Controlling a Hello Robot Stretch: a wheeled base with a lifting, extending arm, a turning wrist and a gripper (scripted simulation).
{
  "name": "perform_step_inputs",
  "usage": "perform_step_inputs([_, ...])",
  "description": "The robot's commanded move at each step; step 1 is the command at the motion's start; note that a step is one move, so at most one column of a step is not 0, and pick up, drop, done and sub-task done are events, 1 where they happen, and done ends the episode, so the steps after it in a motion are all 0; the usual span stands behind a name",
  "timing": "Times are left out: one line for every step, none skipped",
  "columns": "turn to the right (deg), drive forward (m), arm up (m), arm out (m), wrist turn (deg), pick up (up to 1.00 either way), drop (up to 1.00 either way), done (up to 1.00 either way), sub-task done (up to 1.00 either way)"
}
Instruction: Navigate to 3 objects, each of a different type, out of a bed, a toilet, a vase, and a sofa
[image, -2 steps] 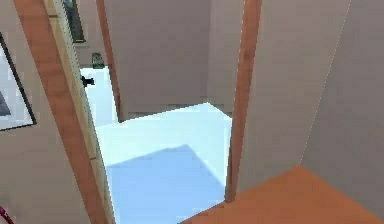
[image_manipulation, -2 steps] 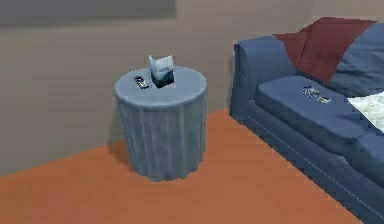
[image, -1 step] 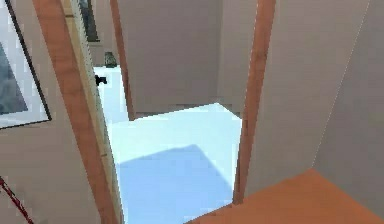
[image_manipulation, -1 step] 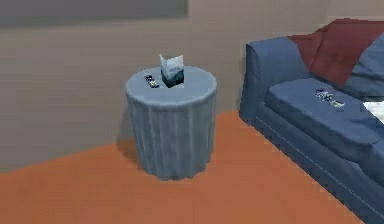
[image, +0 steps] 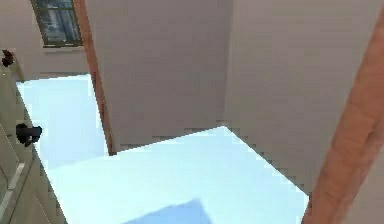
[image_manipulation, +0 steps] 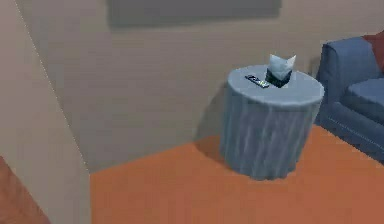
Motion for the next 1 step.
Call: perform_step_inputs([-36.0,0.0,0.0,0.0,0.0,0.0,0.0,0.0,0.0])
